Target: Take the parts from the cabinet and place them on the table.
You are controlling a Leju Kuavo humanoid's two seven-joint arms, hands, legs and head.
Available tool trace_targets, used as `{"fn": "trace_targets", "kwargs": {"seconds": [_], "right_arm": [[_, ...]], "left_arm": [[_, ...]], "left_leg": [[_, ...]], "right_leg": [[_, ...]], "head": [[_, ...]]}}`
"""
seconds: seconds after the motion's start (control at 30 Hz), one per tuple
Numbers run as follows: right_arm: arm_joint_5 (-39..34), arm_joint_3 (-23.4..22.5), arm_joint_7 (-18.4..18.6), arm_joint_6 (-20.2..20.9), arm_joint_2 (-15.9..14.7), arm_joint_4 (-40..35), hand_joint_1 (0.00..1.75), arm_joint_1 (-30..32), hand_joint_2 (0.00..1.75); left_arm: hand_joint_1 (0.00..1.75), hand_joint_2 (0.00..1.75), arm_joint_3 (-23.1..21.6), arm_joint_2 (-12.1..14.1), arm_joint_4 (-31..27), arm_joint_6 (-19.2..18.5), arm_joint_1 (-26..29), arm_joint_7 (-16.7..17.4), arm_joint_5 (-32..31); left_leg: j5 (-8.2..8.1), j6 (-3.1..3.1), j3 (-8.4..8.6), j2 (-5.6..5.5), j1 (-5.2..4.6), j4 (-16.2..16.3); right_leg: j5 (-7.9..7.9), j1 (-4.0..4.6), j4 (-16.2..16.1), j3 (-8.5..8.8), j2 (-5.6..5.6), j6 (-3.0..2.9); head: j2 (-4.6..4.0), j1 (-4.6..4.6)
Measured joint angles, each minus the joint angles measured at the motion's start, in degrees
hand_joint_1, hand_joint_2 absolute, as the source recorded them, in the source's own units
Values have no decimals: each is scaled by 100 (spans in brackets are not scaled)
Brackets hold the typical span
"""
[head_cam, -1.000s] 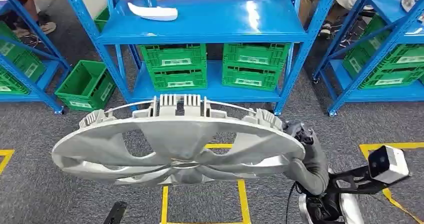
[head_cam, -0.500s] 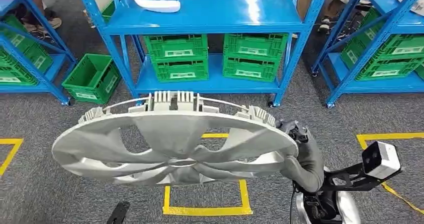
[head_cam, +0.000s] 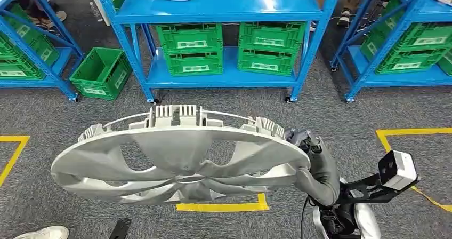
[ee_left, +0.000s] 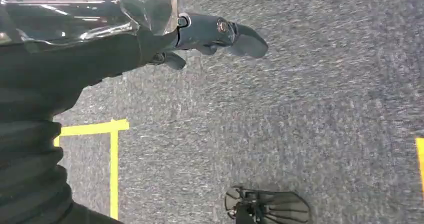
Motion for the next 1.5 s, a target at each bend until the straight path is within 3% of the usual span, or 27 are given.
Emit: {"fn": "trace_targets", "kwargs": {"seconds": [0.07,0.17,0.23,0.3,0.37,0.4,0.43,0.5,0.57,0.63,0.67,0.73,0.8,0.87,0.9,0.93,0.97,1.07,1.13,1.2,1.23,1.27,1.33,1.37,1.4,1.47,1.5], "right_arm": [[2,-4,-17,30,0,0,175,-21,175],[-22,-7,-44,52,13,0,175,-44,175],[-30,-11,-50,59,15,4,175,-42,175],[-35,-13,-59,61,15,18,175,-41,175],[-28,-15,-127,65,20,20,175,-39,175],[-28,-20,-157,72,35,20,175,-37,175],[-28,-24,-175,81,42,20,175,-48,175],[-28,-24,-214,90,55,20,175,-33,175],[-33,-35,-234,105,68,20,175,-17,175],[-42,-42,-269,120,57,26,175,-12,175],[-48,-48,-301,120,55,26,175,-6,175],[-42,-50,-330,122,42,26,175,13,175],[-39,-57,-374,120,35,26,175,34,175],[-15,-63,-411,118,33,22,175,34,175],[-7,-66,-417,118,33,17,175,32,175],[6,-66,-420,118,39,6,175,34,175],[22,-72,-417,118,39,-13,175,55,175],[48,-76,-420,122,39,-33,175,74,175],[61,-81,-420,124,48,-42,175,60,175],[59,-83,-420,124,55,-42,175,57,175],[61,-85,-420,124,57,-39,175,56,175],[61,-87,-420,124,57,-39,175,58,175],[63,-87,-417,124,57,-39,175,57,175],[61,-90,-417,127,57,-39,175,56,175],[61,-94,-417,131,57,-42,175,50,175],[61,-101,-417,149,61,-57,175,38,175],[61,-101,-420,157,61,-57,175,30,175]], "left_arm": [[0,175,28,-4,24,0,17,24,7],[0,175,74,-52,26,13,36,18,9],[0,175,90,-59,28,37,34,2,0],[0,175,98,-57,26,55,32,4,-42],[0,175,129,-35,26,74,21,4,-83],[0,175,140,4,24,85,13,7,-107],[0,175,140,24,24,96,15,4,-109],[0,175,153,67,24,124,18,4,-116],[0,175,173,101,24,138,35,0,-118],[0,175,177,101,17,155,22,-35,-155],[0,175,179,98,13,157,30,-39,-170],[0,175,179,85,13,164,45,-44,-188],[0,175,179,87,13,170,46,-44,-236],[0,175,179,85,-2,171,48,-44,-278],[0,175,181,92,-18,173,45,-44,-289],[0,175,186,107,-39,170,45,-42,-295],[0,175,190,109,-53,171,48,-35,-300],[0,175,229,114,-55,164,78,-17,-300],[0,175,234,101,-68,151,96,-15,-299],[0,175,240,101,-94,151,83,-20,-302],[0,175,243,96,-105,151,77,-20,-302],[0,175,247,94,-114,151,75,-20,-302],[0,175,262,85,-127,151,75,-20,-302],[0,175,271,85,-138,151,69,-20,-302],[0,175,277,87,-159,149,60,-20,-302],[0,175,284,105,-201,135,34,-20,-302],[0,175,286,103,-201,131,38,-20,-304]], "left_leg": [[-60,-67,-56,-7,26,34],[-1006,-187,-296,-20,67,1037],[-1301,-208,-415,-19,80,1808],[-1040,-177,-166,-22,79,1700],[-682,-56,583,-41,60,688],[-819,53,890,-69,30,171],[-907,83,1057,-67,7,-123],[-893,112,1036,-72,-67,-179],[-687,206,983,-36,-50,-390],[-519,279,901,-2,-18,-424],[-468,242,813,3,-17,-410],[-360,227,631,15,-24,-356],[-272,187,407,28,-6,-248],[-205,115,170,29,35,-91],[-178,73,67,28,39,18],[-150,29,-46,19,17,98],[-88,-14,-65,21,16,92],[84,-81,-138,19,55,62],[-529,-163,-227,-3,87,346],[-1254,-220,-351,-7,90,1163],[-1432,-229,-391,-6,92,1576],[-1420,-225,-364,-7,92,1861],[-1025,-165,-15,-9,90,1727],[-819,-108,338,-13,78,1337],[-820,-29,766,-34,55,808],[-1277,62,1481,-30,-2,-312],[-1227,45,1401,-32,-23,-187]], "right_leg": [[102,-93,-15,-59,-20,-109],[249,-58,-8,-222,-36,-227],[354,-36,4,-364,-38,-229],[438,-23,26,-481,-34,-222],[519,9,32,-572,-14,-196],[561,-15,30,-597,-17,-194],[604,30,30,-615,-19,-130],[697,-67,20,-676,-32,-29],[760,-27,-19,-719,-22,23],[256,-23,417,-947,-7,-92],[-33,-34,831,-1075,-8,-116],[-354,-57,1644,-1242,-7,-60],[-124,-86,1766,-1079,-8,125],[217,-126,1075,-539,-10,275],[116,-152,557,-191,-8,265],[-119,-76,115,91,-3,195],[-135,-70,128,24,-3,86],[6,-83,127,-146,-5,-84],[162,-97,124,-270,-25,-211],[319,-77,131,-429,-26,-230],[390,-63,135,-522,-27,-233],[466,-51,138,-620,-27,-232],[617,-19,139,-804,-25,-225],[698,-1,138,-896,-22,-218],[772,11,137,-964,-16,-213],[886,26,137,-998,-32,-155],[967,-6,75,-988,-54,-108]], "head": [[0,0],[0,-28],[0,-33],[0,-35],[0,-35],[0,-29],[0,-15],[0,-28],[0,-31],[0,0],[0,7],[0,4],[0,4],[0,4],[0,7],[0,11],[0,-18],[0,-2],[0,-18],[0,-26],[0,-26],[0,-26],[0,-26],[0,-28],[0,-26],[0,-20],[0,-7]]}}
